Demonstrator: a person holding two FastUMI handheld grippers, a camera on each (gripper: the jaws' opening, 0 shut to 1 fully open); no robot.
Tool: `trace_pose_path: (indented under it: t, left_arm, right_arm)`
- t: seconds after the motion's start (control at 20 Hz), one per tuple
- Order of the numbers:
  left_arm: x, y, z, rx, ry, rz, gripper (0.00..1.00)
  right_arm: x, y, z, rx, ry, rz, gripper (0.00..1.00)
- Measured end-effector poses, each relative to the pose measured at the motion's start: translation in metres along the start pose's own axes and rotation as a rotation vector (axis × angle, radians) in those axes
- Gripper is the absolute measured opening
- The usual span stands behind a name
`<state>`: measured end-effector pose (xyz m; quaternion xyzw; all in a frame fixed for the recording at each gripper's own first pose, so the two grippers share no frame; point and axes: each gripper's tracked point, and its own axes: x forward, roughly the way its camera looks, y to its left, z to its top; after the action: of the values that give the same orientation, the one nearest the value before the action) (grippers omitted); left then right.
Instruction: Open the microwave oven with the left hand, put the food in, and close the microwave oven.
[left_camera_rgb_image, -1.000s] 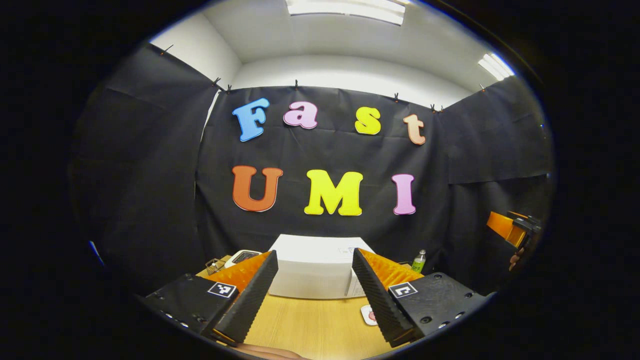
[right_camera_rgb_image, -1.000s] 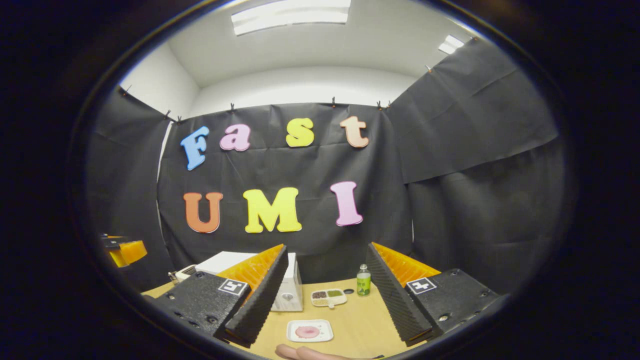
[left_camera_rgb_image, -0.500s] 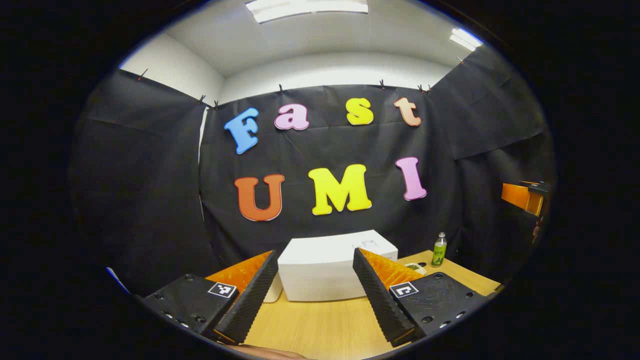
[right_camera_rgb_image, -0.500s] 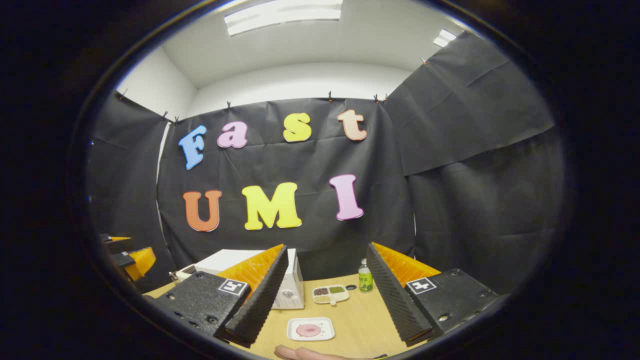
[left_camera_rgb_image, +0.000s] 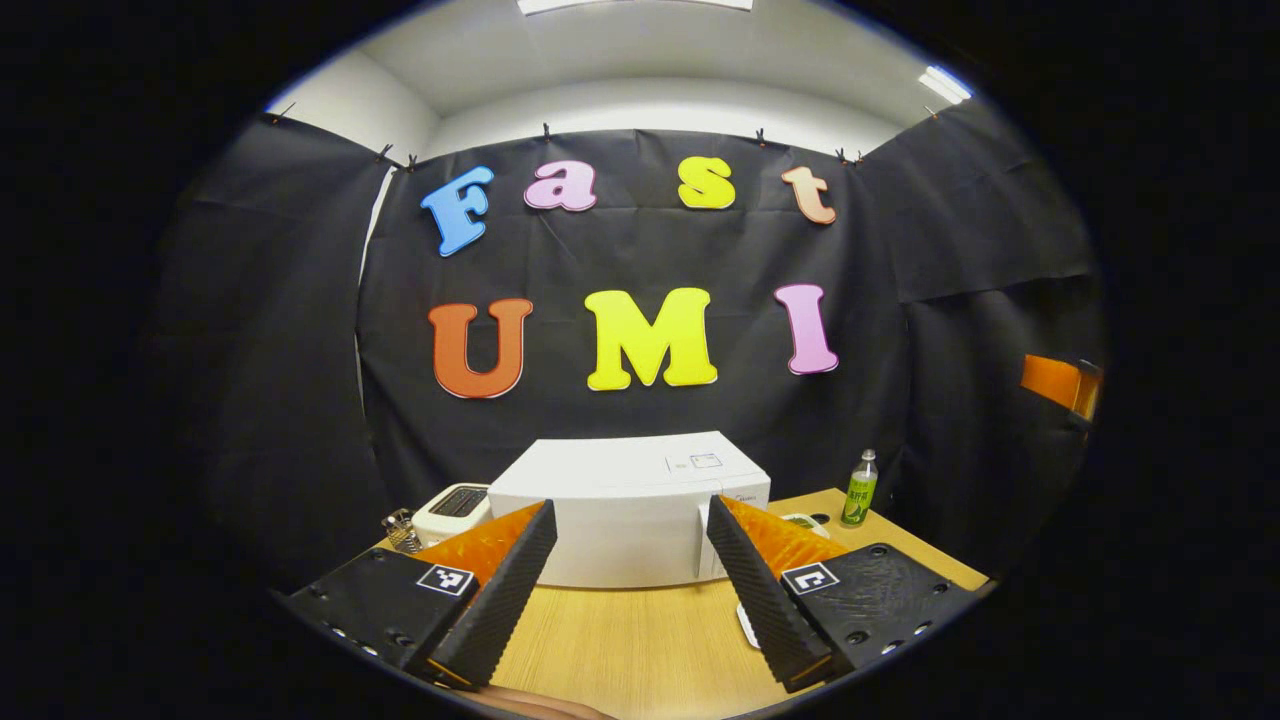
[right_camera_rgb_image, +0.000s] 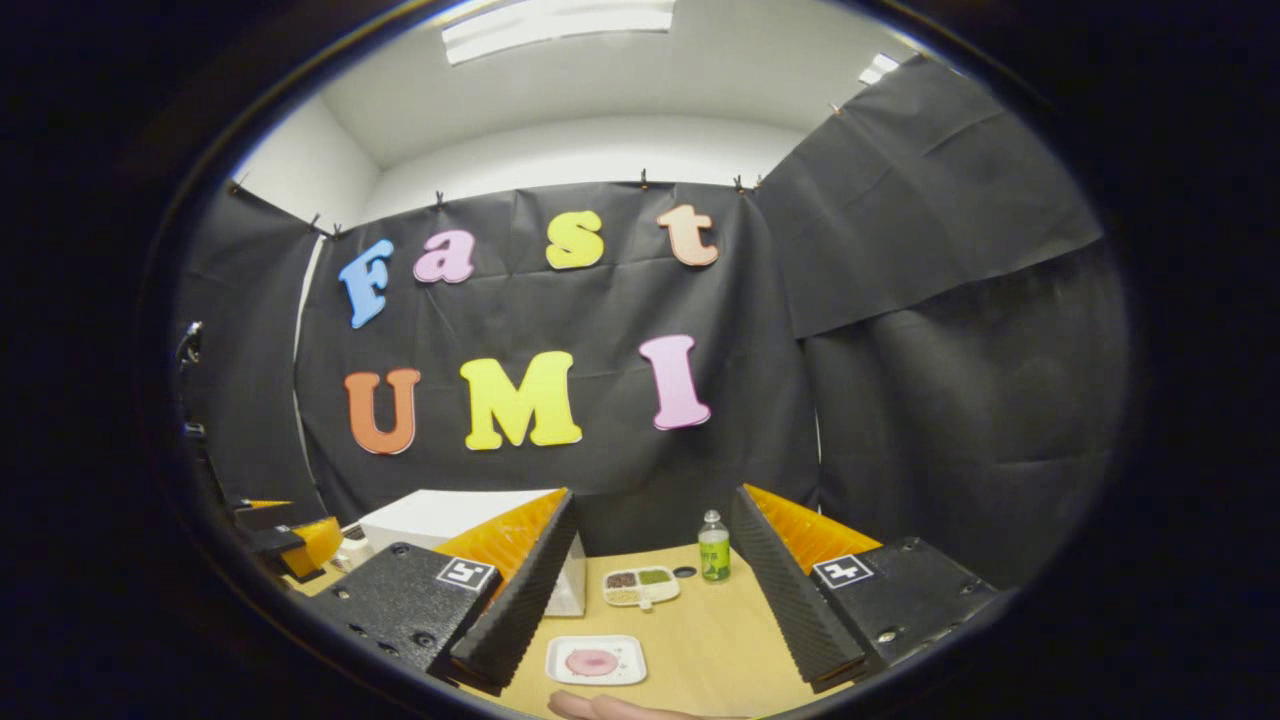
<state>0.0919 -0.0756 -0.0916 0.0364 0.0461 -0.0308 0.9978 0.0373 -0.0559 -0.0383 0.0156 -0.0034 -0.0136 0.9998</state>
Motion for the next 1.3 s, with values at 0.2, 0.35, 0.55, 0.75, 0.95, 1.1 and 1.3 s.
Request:
trace_pose_path:
  t: [0.2,0.35,0.55,0.75,0.95,1.1,1.3]
  left_arm:
    - [0.043,-0.017,-0.020,0.012,-0.003,0.020,0.95]
    - [0.080,-0.036,-0.046,0.009,0.021,0.010,0.95]
    - [0.133,-0.058,-0.091,-0.016,0.075,-0.002,0.93]
    - [0.179,-0.084,-0.132,-0.064,0.118,-0.049,0.80]
    - [0.212,-0.092,-0.160,-0.043,0.135,-0.032,0.86]
    - [0.228,-0.088,-0.165,-0.064,0.104,0.000,0.63]
    - [0.229,-0.092,-0.167,-0.078,0.096,0.009,0.45]
  right_arm:
    - [0.015,-0.014,-0.011,-0.003,0.015,-0.011,0.91]
    - [0.024,-0.023,-0.019,-0.006,0.026,-0.015,1.00]
    - [0.029,-0.036,-0.028,-0.017,0.027,-0.018,0.91]
    - [0.032,-0.046,-0.039,-0.044,0.031,-0.012,1.00]
    - [0.034,-0.059,-0.053,-0.059,0.041,-0.016,0.91]
    - [0.040,-0.069,-0.063,-0.059,0.052,-0.018,1.00]
    - [0.046,-0.080,-0.073,-0.059,0.059,-0.031,1.00]
